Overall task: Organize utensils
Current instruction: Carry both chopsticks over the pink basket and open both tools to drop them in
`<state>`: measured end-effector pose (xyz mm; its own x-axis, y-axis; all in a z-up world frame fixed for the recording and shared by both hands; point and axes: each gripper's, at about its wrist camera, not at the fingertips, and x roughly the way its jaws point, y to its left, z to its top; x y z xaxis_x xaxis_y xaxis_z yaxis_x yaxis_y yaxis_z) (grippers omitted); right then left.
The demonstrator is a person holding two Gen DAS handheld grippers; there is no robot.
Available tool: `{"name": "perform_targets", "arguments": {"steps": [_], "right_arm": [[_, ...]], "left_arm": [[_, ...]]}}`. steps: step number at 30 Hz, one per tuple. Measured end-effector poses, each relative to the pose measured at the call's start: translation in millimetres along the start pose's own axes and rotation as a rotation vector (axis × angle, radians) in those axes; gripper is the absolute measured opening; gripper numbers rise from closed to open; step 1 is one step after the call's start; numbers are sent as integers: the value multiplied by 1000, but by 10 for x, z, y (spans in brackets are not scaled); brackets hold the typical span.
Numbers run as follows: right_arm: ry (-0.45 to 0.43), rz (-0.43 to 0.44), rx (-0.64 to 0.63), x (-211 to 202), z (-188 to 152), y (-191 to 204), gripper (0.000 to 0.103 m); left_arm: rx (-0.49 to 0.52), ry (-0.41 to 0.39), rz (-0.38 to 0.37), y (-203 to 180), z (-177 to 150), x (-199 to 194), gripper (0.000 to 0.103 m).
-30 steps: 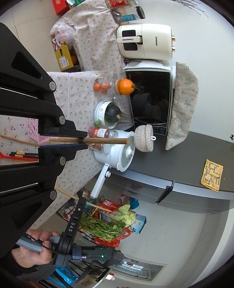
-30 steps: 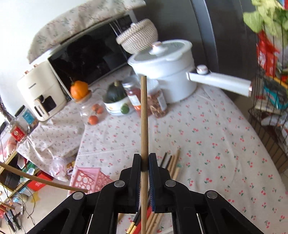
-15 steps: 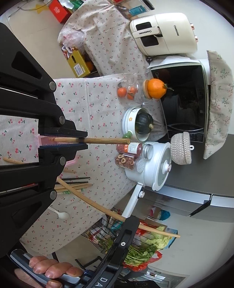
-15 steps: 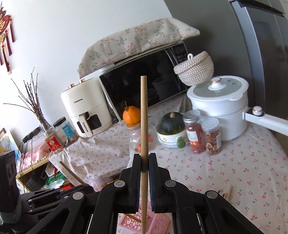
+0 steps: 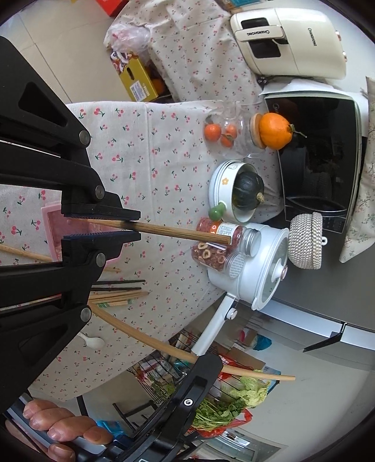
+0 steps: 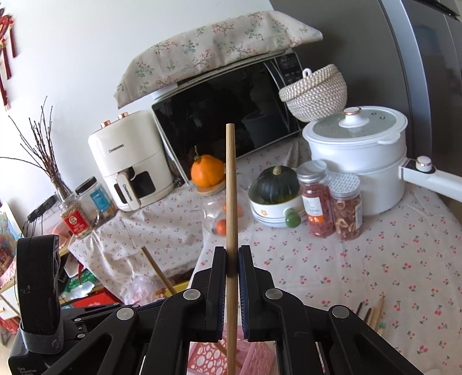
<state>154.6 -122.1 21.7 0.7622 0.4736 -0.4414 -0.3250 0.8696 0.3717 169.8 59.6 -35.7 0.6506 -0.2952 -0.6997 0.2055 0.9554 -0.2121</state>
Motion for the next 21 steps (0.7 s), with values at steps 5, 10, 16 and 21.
{"name": "perform_targets", "arguments": {"steps": [5,10,16,21], "right_arm": [[-38,6,9,-48,35,7,7],[-73,11,-14,-100,80,70,7],[-33,-8,-34,47,20,77,7],[-8,-30,-63,176,-34,90,7]], "left_arm": [[-21,-1,-29,8,-25,-44,10],[-84,5,-23,69,-72,-120,61],[-146,19,25,203,-157,-237,73],[-164,34,51,274,-247,-278,76]]}}
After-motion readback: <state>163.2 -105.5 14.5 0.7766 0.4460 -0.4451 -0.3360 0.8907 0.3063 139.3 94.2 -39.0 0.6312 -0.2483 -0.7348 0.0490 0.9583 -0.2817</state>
